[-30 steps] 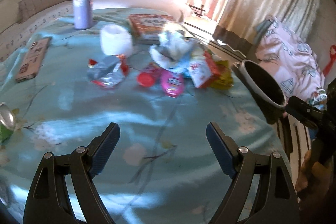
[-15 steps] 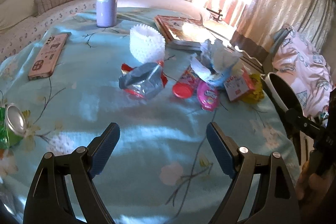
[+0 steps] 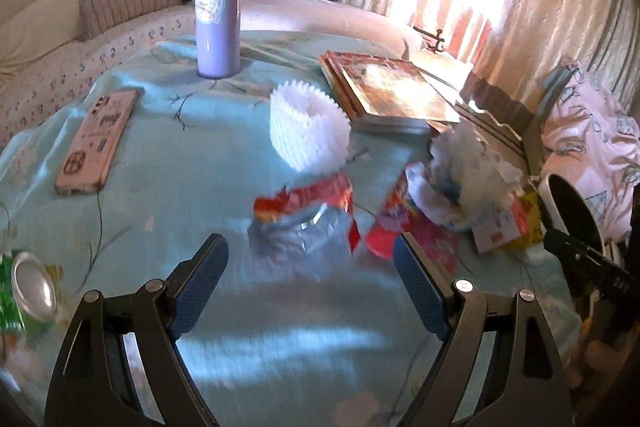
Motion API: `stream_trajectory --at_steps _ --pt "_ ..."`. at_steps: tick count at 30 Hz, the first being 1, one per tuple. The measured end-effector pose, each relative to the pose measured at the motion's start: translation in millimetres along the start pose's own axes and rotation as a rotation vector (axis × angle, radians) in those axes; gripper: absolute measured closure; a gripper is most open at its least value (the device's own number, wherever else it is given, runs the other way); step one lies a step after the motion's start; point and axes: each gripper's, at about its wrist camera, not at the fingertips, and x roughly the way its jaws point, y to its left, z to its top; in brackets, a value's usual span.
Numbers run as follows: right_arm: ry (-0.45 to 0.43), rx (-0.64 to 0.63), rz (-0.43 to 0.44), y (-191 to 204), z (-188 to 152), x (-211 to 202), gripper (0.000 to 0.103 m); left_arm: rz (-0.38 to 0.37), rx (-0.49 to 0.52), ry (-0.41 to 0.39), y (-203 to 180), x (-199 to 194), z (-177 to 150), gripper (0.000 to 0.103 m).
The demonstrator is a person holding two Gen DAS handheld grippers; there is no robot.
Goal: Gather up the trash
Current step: 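Move both open tools back over the trash on the table, then grasp the red foil wrapper with the left tool while the right tool grasps the yellow chip bag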
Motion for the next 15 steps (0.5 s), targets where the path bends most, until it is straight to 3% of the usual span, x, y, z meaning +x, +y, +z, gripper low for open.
stream_trajectory --at_steps 7,8,10,12,15 --pt "0.037 0.002 0.011 -8 10 23 0.014 0.004 0.012 0.031 0 25 9 0.017" --pt "0.035 0.000 0.015 -7 10 24 0.018 0.003 0.018 0.039 -1 28 8 0.019" --pt "0.029 -0.005 0.024 -6 10 21 0.027 -0.016 0.029 0.053 -3 31 6 0.043" --pt "0.023 -0.013 0.023 -4 10 18 0.036 -0.043 0.034 0.064 -6 32 3 0.054" --pt "0.029 -0.023 0.007 -4 9 15 0.064 -0.071 0.045 0.061 -9 27 1 0.072"
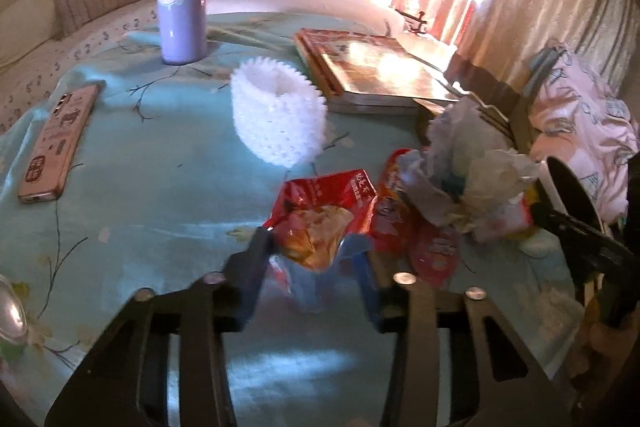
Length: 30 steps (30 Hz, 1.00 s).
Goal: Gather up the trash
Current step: 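Grasp the red foil wrapper with the left tool while the right tool grasps the yellow chip bag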
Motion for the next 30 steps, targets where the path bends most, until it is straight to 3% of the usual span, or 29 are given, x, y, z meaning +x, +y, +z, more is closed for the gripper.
stream_trajectory --at_steps 2,3,18,30 --pt "0.018 0.001 0.003 -1 -3 2 0.094 -0.014 0.003 0.001 -2 -4 -2 0.079" --pt "0.025 0.002 0.007 -1 -5 2 0.102 -0.022 0.006 0.000 -4 -7 -3 0.082" --pt "-0.040 0.016 0.032 2 -41 -56 0.103 -0.142 0.050 -0.046 -46 -73 -44 0.088" --pt "-0.118 0.032 0.025 -5 -49 -105 0.103 -0.254 0.126 -0.054 -103 -89 -47 0.088"
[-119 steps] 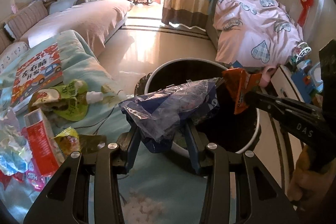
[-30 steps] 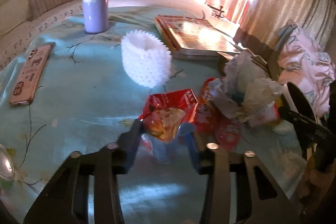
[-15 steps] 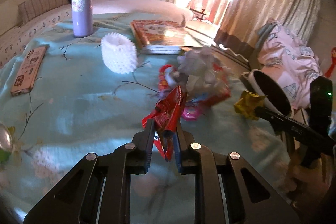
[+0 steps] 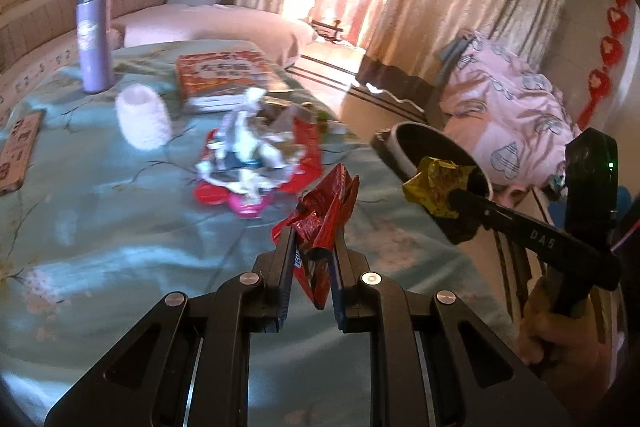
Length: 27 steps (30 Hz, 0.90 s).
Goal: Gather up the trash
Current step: 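Grasp the red foil wrapper with the left tool while the right tool grasps the yellow chip bag, then carry both wrappers over the black bin and open both tools to drop them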
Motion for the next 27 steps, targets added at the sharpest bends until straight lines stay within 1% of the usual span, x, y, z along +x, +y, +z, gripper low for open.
stream_trajectory --at_steps 13,24,27 --pt "-0.054 0.060 -0.061 -41 3 -31 0.103 -0.055 0.087 0.021 -57 26 14 0.088" --pt "-0.076 0.108 -0.111 -80 14 -38 0.103 -0.087 0.143 0.029 -98 54 35 0.088" --pt "-0.083 0.114 -0.129 -90 18 -40 0.103 -0.081 0.157 0.026 -107 62 40 0.088"
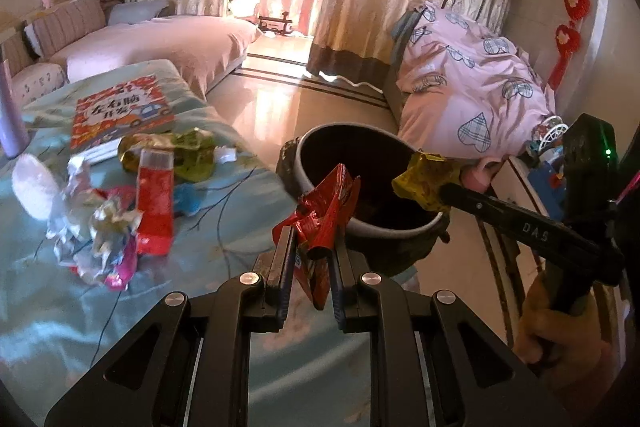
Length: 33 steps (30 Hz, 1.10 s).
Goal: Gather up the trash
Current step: 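Carry both wrappers over the black bin and open both tools to drop them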
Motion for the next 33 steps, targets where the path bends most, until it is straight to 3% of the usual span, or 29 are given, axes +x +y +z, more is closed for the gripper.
stream_trajectory --at_steps 33 --pt "0.073 0.003 -0.061 -43 28 34 0.103 -0.003 0.056 0.094 -41 84 40 0.088"
